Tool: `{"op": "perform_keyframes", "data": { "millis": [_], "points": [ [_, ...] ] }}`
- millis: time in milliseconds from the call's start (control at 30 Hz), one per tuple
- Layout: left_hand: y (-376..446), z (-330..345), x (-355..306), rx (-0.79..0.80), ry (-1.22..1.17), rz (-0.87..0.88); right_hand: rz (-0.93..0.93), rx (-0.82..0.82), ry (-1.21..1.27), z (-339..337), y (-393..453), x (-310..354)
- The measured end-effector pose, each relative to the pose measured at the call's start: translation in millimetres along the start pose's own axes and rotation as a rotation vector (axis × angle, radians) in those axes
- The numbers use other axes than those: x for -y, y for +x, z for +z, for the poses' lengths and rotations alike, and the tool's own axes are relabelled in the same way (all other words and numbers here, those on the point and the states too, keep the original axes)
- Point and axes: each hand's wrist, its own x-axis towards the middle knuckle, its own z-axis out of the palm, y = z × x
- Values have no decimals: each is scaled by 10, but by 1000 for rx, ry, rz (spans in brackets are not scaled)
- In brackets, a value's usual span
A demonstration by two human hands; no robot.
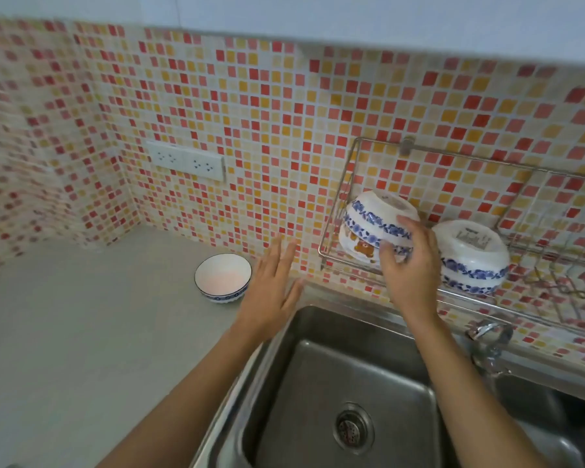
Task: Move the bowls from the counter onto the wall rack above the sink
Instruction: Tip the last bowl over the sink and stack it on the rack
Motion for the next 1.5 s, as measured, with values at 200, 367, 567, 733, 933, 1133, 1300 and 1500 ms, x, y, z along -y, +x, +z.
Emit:
{"op": "perform_keyframes", "data": {
  "millis": [200, 367, 567, 733, 933, 1133, 1300, 1500],
  "points": [
    [161, -236, 969, 48, 40, -109, -138, 40, 101, 901, -568, 594],
    [298, -231, 1857, 89, 40, -266, -29, 283, 14, 1860, -983, 594],
    [186, 50, 2539, 201, -106, -472, 399, 652, -173, 2830, -1241, 222],
    [204, 244, 2832, 237, -240, -624, 745, 724, -12, 3266, -1252, 185],
    [378, 303, 2898, 231, -366, -746, 1024, 639, 204, 3600, -1280, 86],
    [306, 305, 2961, 192, -496, -784, 1242, 534, 454, 3498, -1242, 159],
    [148, 289, 2750, 196, -666, -810, 1241, 515, 528, 3043, -1376, 301],
    [-209, 236, 2102, 183, -755, -717, 1152, 501, 504, 2174, -1602, 324]
  ]
}}
